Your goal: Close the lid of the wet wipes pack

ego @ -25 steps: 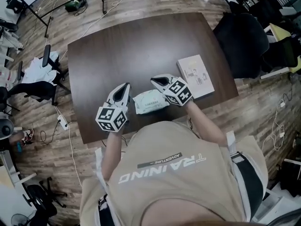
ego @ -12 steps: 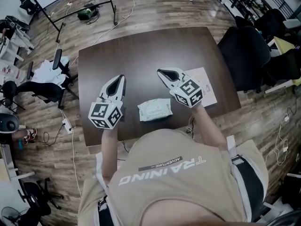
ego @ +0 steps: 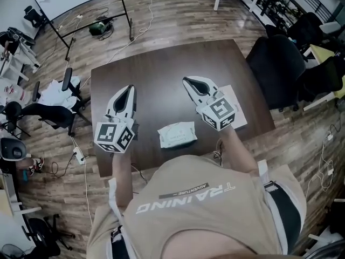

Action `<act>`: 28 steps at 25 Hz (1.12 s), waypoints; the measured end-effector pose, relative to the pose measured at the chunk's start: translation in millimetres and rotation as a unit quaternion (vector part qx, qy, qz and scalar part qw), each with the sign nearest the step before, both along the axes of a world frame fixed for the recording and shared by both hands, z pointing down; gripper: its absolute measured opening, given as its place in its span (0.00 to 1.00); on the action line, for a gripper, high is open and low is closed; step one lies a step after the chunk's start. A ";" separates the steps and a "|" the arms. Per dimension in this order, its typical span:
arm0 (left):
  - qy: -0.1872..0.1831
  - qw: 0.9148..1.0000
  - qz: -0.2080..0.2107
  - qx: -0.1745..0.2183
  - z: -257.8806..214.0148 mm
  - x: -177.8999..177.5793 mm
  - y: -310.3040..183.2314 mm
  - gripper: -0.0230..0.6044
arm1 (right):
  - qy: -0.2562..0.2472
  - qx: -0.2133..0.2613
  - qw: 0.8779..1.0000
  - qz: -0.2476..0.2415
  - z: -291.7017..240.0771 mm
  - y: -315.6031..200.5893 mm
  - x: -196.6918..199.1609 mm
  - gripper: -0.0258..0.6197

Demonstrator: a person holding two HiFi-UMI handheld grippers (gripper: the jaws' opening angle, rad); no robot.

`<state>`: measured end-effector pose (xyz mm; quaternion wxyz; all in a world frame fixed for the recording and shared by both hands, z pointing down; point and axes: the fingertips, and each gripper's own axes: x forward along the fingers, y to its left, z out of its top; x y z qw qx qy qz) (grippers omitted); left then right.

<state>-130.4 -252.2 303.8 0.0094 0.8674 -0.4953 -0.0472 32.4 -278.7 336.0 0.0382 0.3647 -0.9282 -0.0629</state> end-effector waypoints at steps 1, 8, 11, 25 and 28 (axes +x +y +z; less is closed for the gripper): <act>-0.003 1.000 0.003 0.006 -3.3 3.4 1.3 0.04 | -0.008 -0.001 1.000 0.005 -2.6 0.3 3.8 0.06; -0.007 1.000 0.016 -0.026 31.9 16.6 3.8 0.04 | -0.024 -0.022 0.999 0.026 7.7 -1.8 26.4 0.06; -0.001 0.999 0.008 -0.035 38.4 15.4 2.5 0.04 | -0.017 -0.034 0.999 0.027 17.7 0.5 33.0 0.06; 0.023 0.998 -0.015 -0.053 54.8 9.1 -4.8 0.04 | 0.010 -0.048 0.999 -0.005 34.6 -1.6 22.1 0.06; 0.026 0.997 -0.018 -0.064 65.8 7.7 -11.0 0.04 | 0.007 -0.056 0.998 -0.004 39.8 -6.0 23.2 0.06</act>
